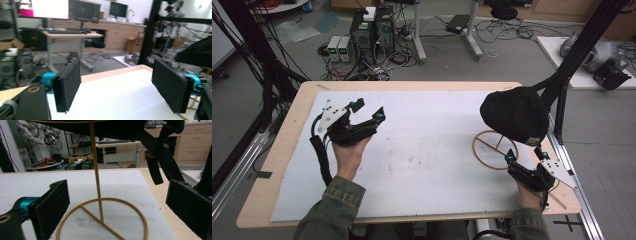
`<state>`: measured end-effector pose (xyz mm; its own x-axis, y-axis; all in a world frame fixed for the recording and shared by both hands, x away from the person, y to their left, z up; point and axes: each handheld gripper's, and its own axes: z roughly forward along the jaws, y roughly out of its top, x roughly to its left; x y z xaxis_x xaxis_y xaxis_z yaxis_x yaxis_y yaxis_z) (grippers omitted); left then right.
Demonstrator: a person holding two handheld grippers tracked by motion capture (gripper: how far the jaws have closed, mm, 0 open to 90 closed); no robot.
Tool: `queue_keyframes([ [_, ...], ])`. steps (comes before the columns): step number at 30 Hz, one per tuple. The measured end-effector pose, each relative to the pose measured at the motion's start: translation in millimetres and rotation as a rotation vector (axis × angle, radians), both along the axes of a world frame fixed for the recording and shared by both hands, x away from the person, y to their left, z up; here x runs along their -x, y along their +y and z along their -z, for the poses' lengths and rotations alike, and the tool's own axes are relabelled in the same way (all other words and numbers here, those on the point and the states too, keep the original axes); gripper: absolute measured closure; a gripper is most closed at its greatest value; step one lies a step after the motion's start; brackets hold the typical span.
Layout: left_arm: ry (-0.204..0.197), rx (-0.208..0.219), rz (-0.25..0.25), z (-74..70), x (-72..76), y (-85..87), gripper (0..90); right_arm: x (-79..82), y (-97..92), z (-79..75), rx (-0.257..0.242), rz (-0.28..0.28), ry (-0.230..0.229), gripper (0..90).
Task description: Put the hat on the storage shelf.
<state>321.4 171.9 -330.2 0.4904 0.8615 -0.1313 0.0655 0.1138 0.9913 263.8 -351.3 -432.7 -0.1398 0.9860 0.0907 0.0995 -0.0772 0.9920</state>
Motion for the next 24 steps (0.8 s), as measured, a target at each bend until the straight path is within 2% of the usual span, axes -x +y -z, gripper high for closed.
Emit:
queue_keyframes([
  [6, 0.015, -0.005, -0.115, 11.4, 8.9, 30.3, 21.6, 0.4, -0.4, 0.0, 0.001, 0.006, 0.003, 4.1],
  [10, 0.000, -0.016, -0.226, 20.7, 18.3, 47.3, 20.4, 1.0, -0.7, -0.2, -0.001, 0.013, 0.003, 4.2],
  [12, 0.012, -0.016, -0.269, 26.1, 23.1, 55.6, 20.1, 0.9, -0.5, 0.1, -0.001, 0.013, 0.004, 4.1],
  [15, 0.006, -0.031, -0.324, 40.1, 33.0, 67.0, 20.8, 1.0, -0.5, 0.0, 0.003, 0.014, 0.004, 4.1],
  [18, 0.032, -0.037, -0.388, 55.9, 40.8, 78.0, 20.9, 0.9, -0.8, 0.4, 0.013, 0.015, 0.004, 4.1],
  [19, 0.040, -0.044, -0.414, 61.1, 42.3, 81.0, 21.2, 1.1, -0.8, 0.5, 0.011, 0.019, 0.010, 4.1],
  [21, 0.062, -0.086, -0.469, 70.5, 44.7, 84.6, 22.9, 1.0, -0.2, 0.6, 0.011, 0.019, 0.010, 4.2],
  [24, 0.048, -0.123, -0.528, 82.8, 50.2, 86.7, 22.5, 0.3, 2.6, 0.6, 0.011, 0.016, 0.011, 4.1],
])
